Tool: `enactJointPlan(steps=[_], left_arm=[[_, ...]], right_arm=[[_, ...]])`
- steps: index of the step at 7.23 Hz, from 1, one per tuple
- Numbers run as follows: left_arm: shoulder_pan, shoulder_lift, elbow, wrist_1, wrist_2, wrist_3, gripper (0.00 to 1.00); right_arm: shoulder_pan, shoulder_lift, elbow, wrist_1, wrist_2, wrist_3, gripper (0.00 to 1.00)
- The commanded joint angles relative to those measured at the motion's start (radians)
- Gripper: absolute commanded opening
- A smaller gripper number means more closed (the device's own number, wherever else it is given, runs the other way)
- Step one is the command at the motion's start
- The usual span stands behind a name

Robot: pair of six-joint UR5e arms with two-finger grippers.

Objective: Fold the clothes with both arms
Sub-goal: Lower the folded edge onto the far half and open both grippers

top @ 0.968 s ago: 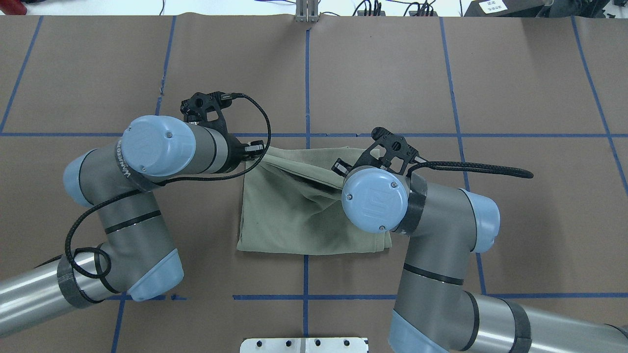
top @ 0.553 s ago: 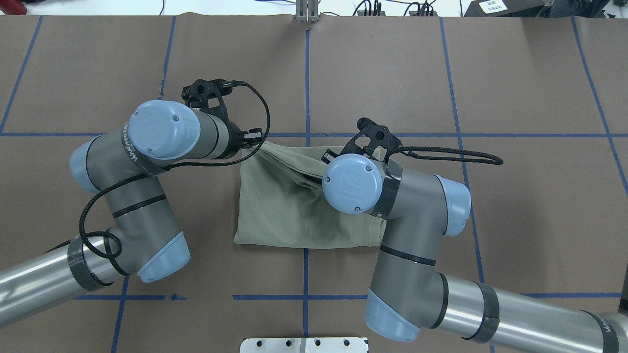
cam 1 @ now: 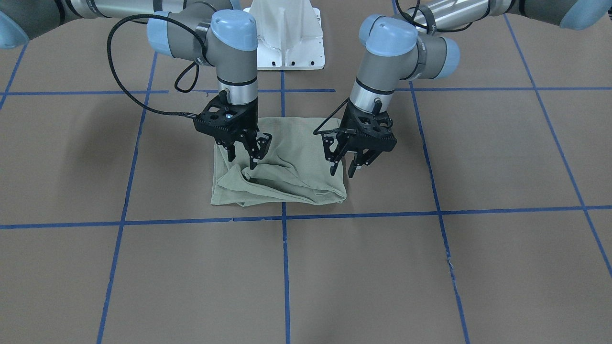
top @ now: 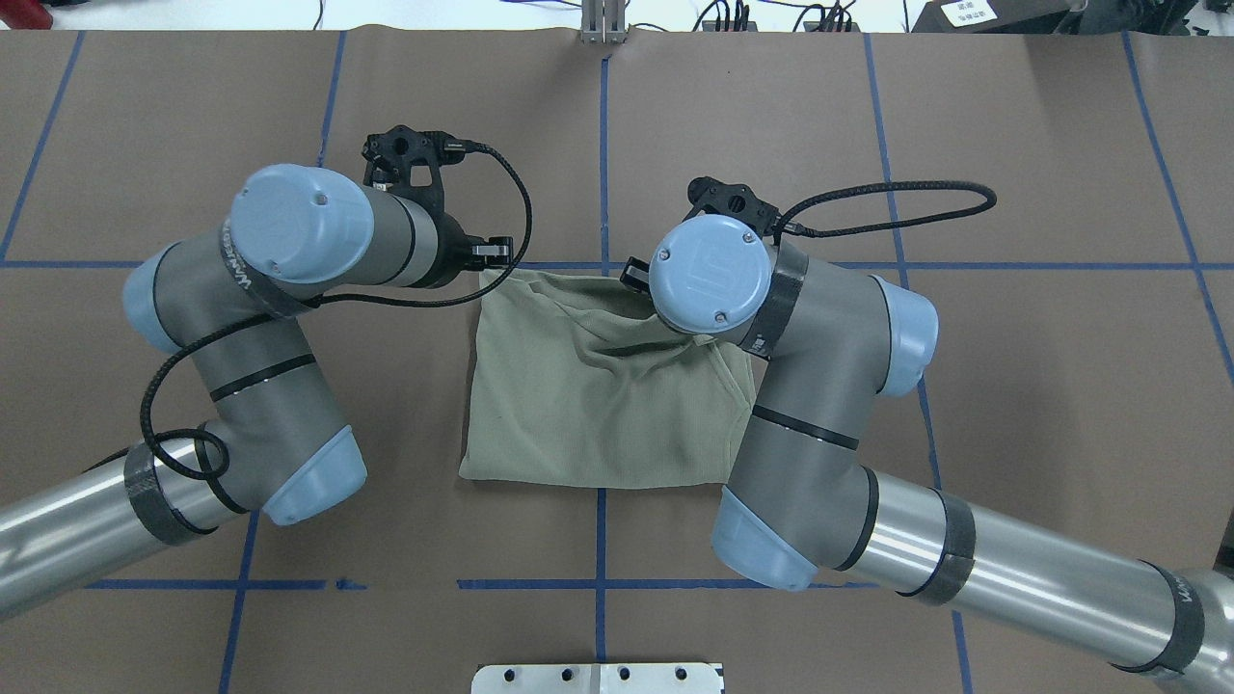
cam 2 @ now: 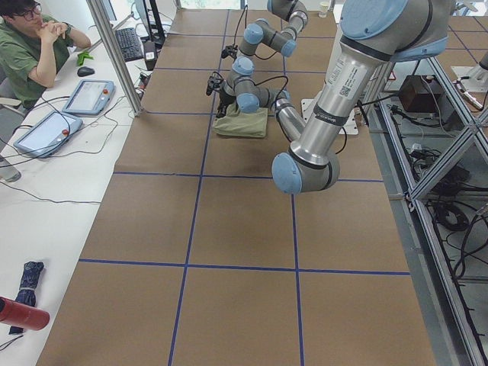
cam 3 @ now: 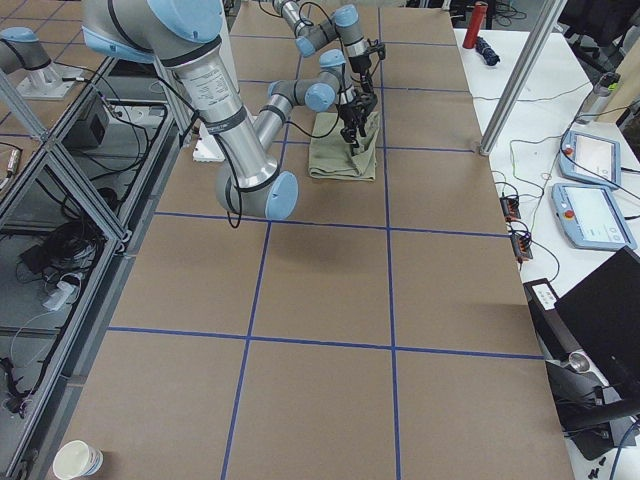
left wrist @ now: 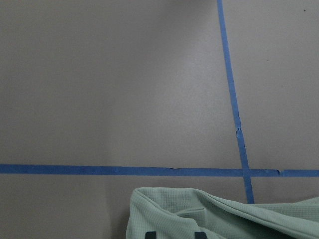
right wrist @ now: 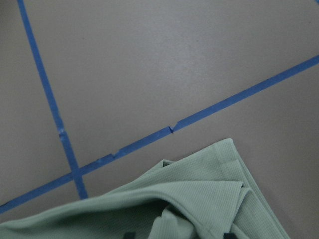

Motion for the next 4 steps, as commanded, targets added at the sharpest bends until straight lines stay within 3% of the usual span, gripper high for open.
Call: enactJointPlan(steps=[1, 2, 3, 4], left_arm=[[-0.052, 0.008, -0.003, -0.002, -0.094, 0.085, 1.00], [-0.052, 0.008, -0.003, -0.002, -0.094, 0.084, 1.00], [-0.052, 0.008, -0.003, -0.004, -0.094, 0.081, 1.00], [-0.051, 0.008, -0.003, -0.004, -0.094, 0.073, 1.00]], right_arm=[[-0.088, 0.016, 0.006, -0.001, -0.024, -0.041, 1.00], [-0.127, 0.014, -0.028, -0.001, -0.104, -0.041, 1.00], [-0.129, 0.016, -0.113, 0.003, -0.115, -0.049, 1.00], [-0.113, 0.022, -0.141, 0.003, -0.123, -0.105, 1.00]])
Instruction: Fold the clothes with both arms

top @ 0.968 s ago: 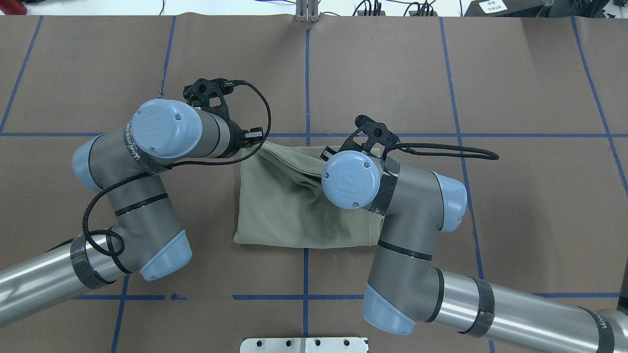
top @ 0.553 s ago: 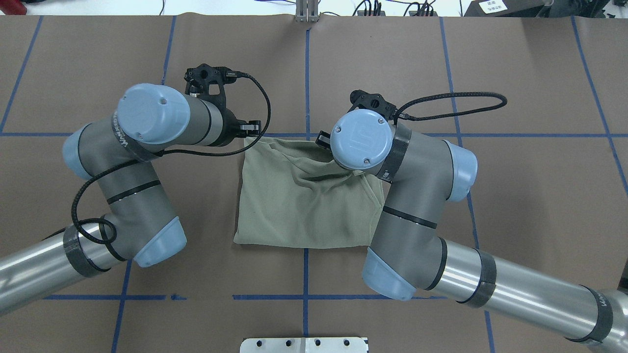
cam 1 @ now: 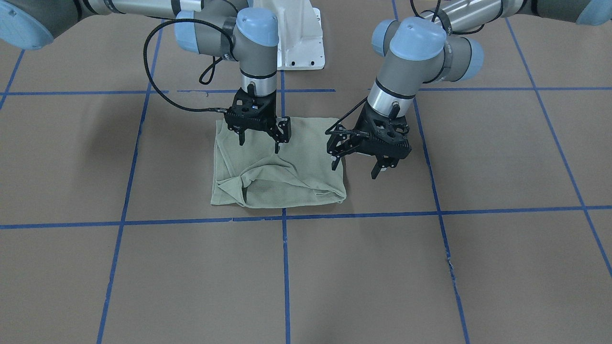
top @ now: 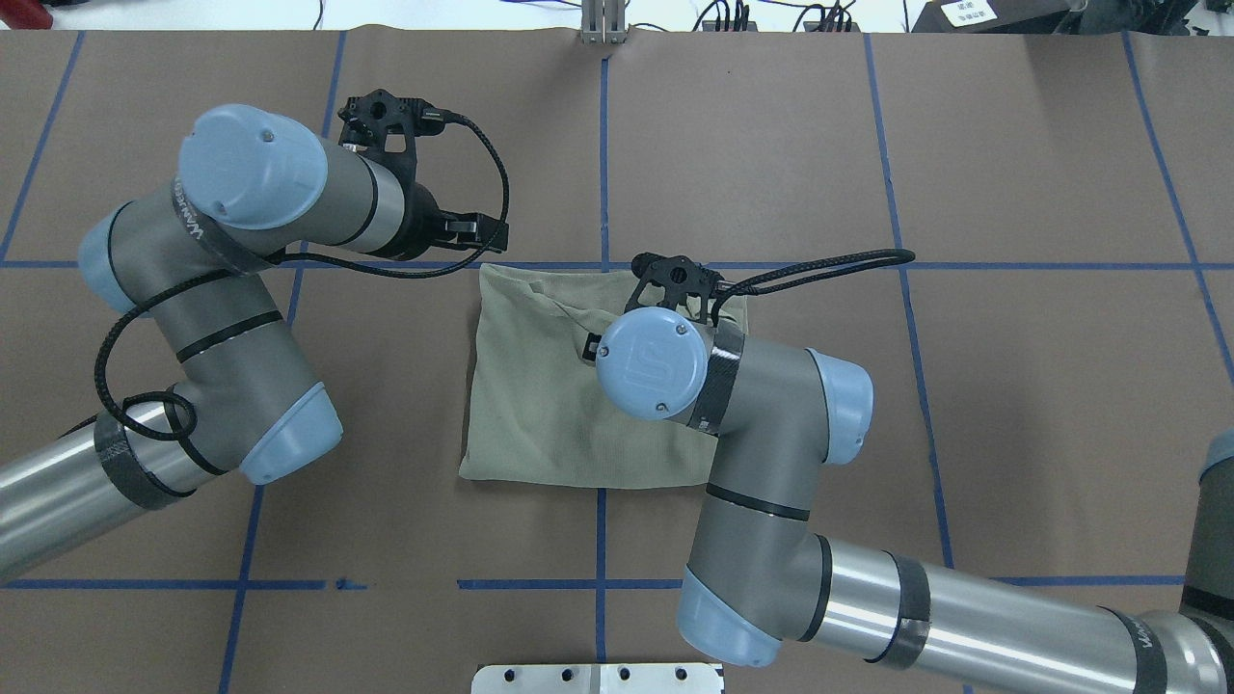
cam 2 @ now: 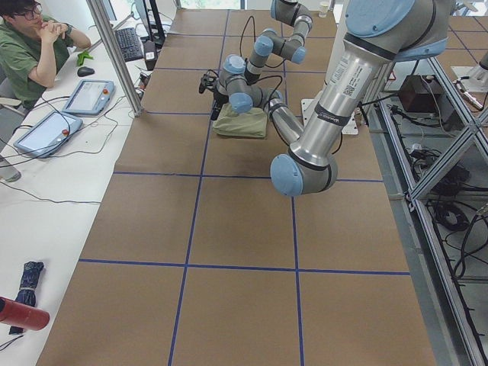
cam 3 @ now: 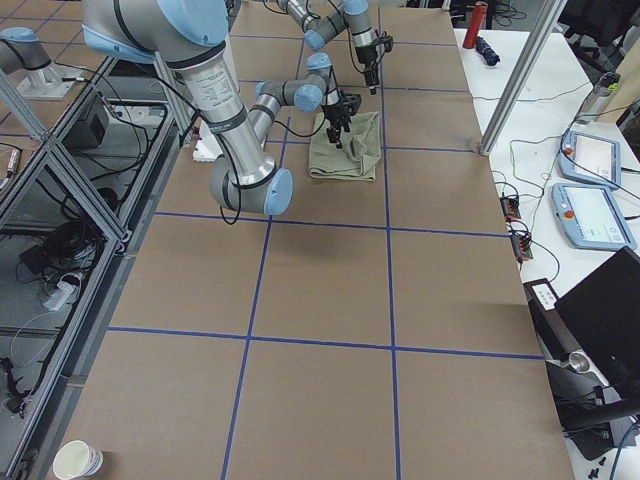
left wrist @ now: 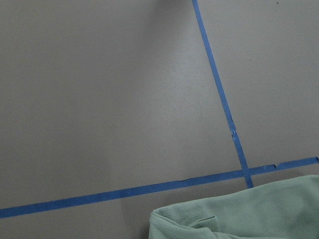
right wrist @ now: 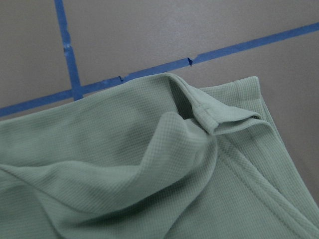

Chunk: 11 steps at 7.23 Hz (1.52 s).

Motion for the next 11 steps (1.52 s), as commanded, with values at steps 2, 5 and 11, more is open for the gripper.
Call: enactJointPlan(steps=[2, 5, 11], left_arm=[[0.000, 0.003, 0.001, -0.011, -0.002, -0.006, 1.00], [0.000, 0.003, 0.001, -0.011, -0.002, -0.006, 1.00], [-0.004, 0.016, -0.006, 0.005, -0.006, 0.117, 1.00]], right_arm=[[0.052, 0.013, -0.107, 0.001, -0.022, -0.081, 1.00], [0.219, 0.051, -0.291, 0.005, -0.017, -0.135, 1.00], [0.451, 0.053, -0.278, 0.041, 0.394, -0.530, 1.00]])
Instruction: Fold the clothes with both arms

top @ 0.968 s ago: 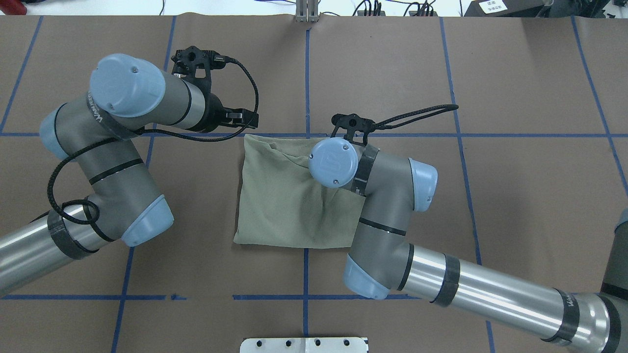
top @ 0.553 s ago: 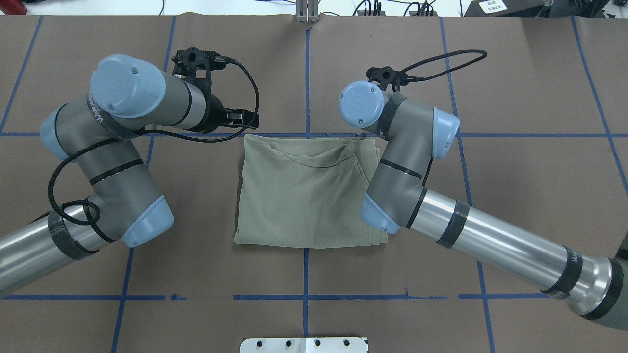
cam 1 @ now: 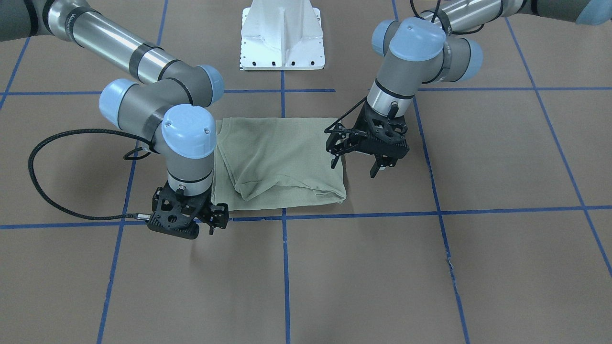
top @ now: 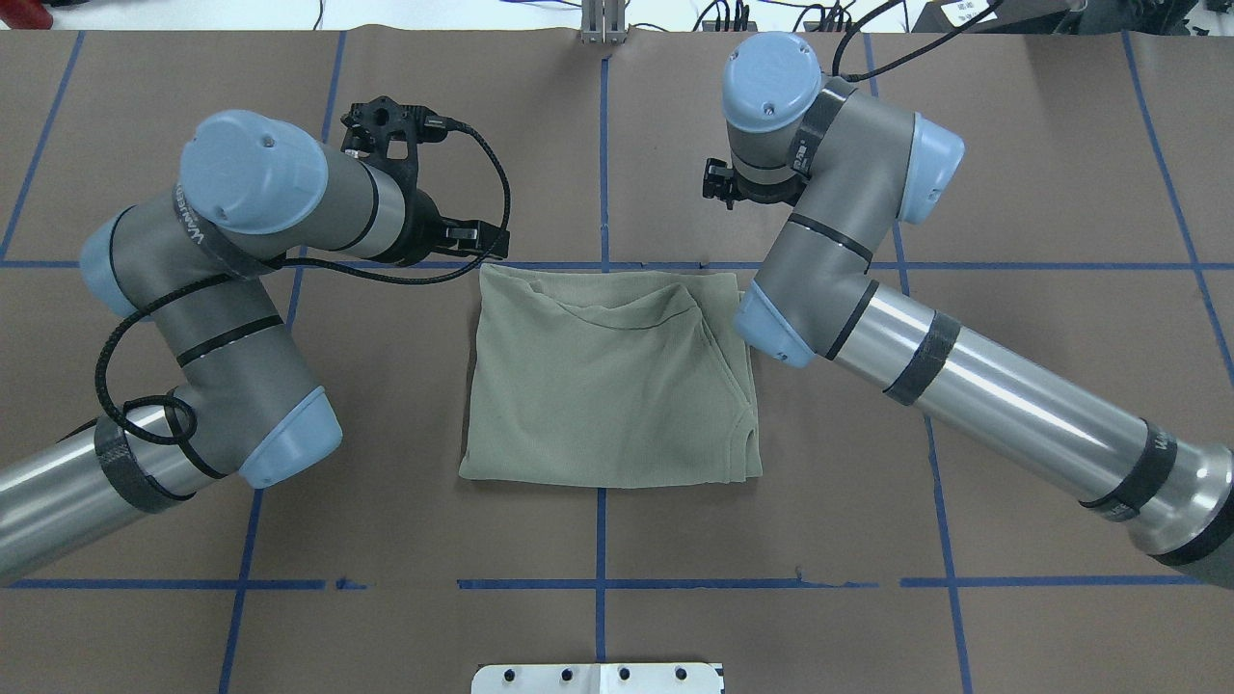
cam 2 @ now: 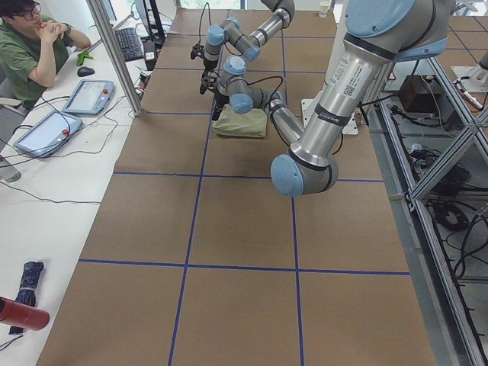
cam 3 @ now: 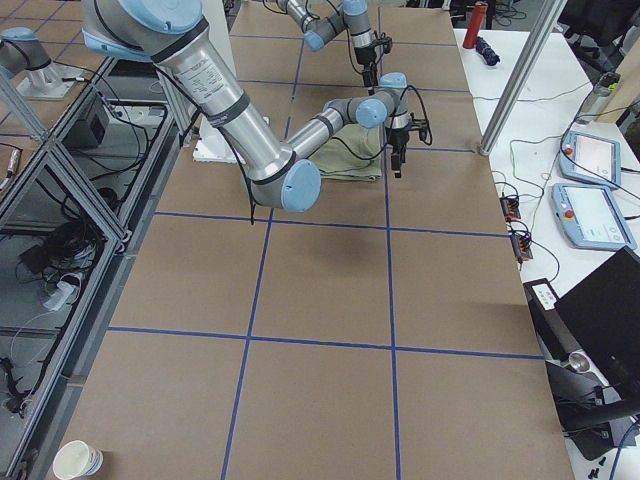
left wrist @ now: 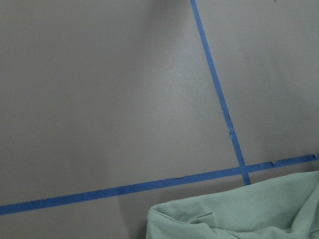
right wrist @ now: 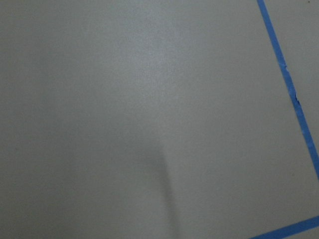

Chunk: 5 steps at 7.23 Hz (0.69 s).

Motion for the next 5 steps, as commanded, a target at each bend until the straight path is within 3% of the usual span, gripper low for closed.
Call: enactJointPlan(steps=[1, 3, 4, 5], left_arm=[[-0.019, 0.089, -0.061, 0.012, 0.001, 0.177, 1.00], [-0.114, 0.240, -0.249, 0.137, -0.002, 0.504, 1.00], [-0.178, 0.281, -0.317, 0.216, -0.053, 0.602, 1.00], [-0.285, 0.301, -0.345, 0.260, -0.200, 0.625, 1.00]], right_arm=[[0.122, -0.079, 0.048, 0.000, 0.135, -0.204, 1.00], [0.291, -0.258, 0.163, -0.006, 0.241, -0.515, 1.00], [0.356, -0.341, 0.185, -0.002, 0.278, -0.661, 1.00], [0.425, -0.420, 0.190, 0.007, 0.327, -0.753, 1.00]])
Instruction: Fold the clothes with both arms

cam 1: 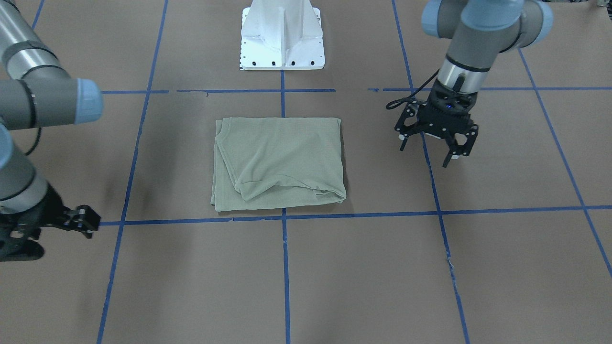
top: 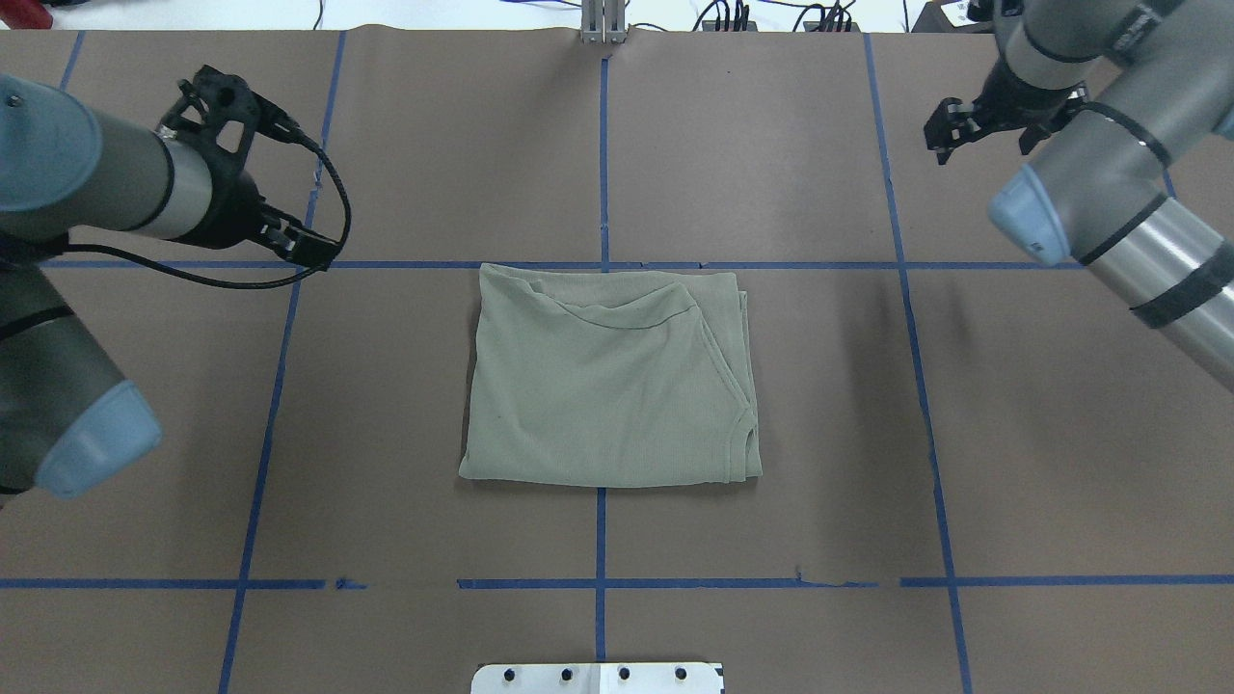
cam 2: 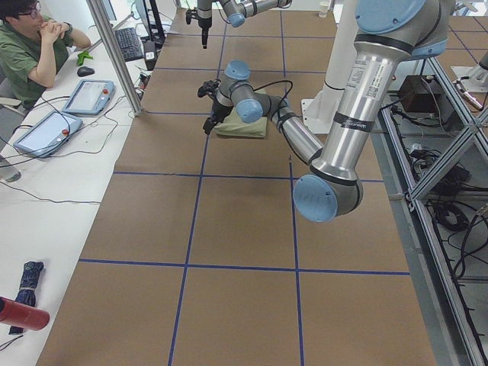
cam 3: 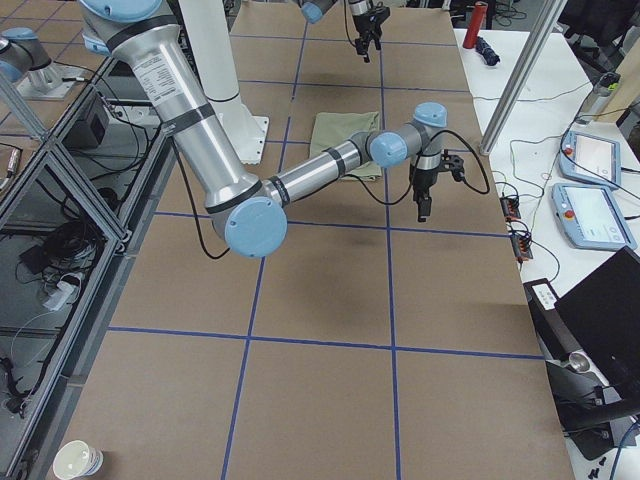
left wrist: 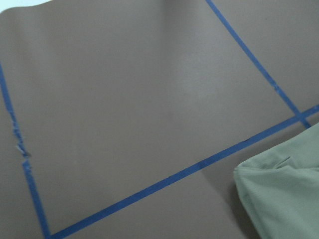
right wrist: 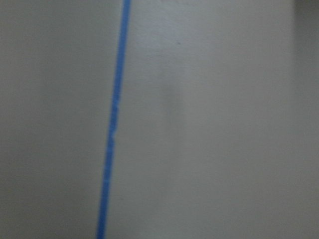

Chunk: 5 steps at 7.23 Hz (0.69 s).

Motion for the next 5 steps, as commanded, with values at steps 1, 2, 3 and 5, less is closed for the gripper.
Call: enactJointPlan(steps=[1, 2, 3, 5], left_arm=[[-0.172, 0.115, -0.064, 0.073, -0.235, 0.079, 1.00], [-0.181, 0.194, -0.056, 0.071, -0.266, 0.071, 1.00], [-0.230, 0.249, -0.024, 0.061, -0.268, 0.080, 1.00], [-0.295, 0.292, -0.023, 0.068, -0.268, 0.166, 1.00]], right_arm=[[0.153, -0.174, 0.024, 0.008, 0.134, -0.217, 1.00], [0.200, -0.249, 0.029, 0.013, 0.160, -0.281, 1.00], [0.215, -0.333, 0.029, 0.034, 0.158, -0.328, 1.00], [0.269, -0.449, 0.035, 0.183, 0.174, -0.374, 1.00]])
